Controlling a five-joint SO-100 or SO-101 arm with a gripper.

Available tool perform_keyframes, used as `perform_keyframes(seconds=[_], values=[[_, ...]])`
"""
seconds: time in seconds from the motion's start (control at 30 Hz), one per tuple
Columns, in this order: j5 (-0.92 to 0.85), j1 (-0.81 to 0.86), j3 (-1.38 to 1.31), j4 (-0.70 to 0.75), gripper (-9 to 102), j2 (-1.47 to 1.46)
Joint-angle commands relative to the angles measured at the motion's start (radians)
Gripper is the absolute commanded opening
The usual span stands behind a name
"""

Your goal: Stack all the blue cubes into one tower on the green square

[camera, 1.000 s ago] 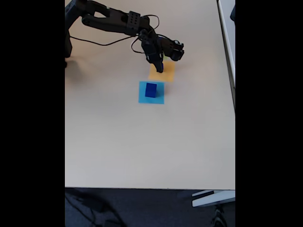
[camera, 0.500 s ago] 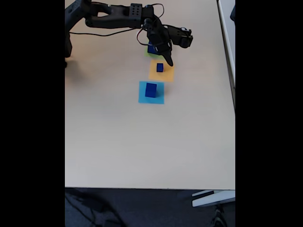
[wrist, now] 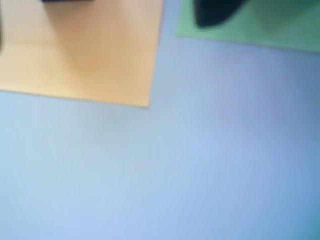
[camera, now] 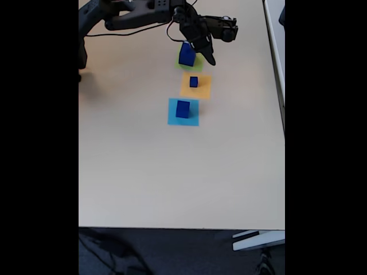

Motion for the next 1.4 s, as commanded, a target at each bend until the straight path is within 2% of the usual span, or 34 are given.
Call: perform_keyframes(seconds=[0.0,0.63,0.8,1.13,1.37], values=[[0.028,-0.011,-0.064,0.008,19,0.031],[0.353,-0.167,-0.097,-0.043,18,0.018],[0.394,-0.195,-0.063,-0.003,18,0.037],[0.330,-0.167,0.043,0.097,18,0.095],[0.295,-0.160,0.063,0.106,18,0.120]])
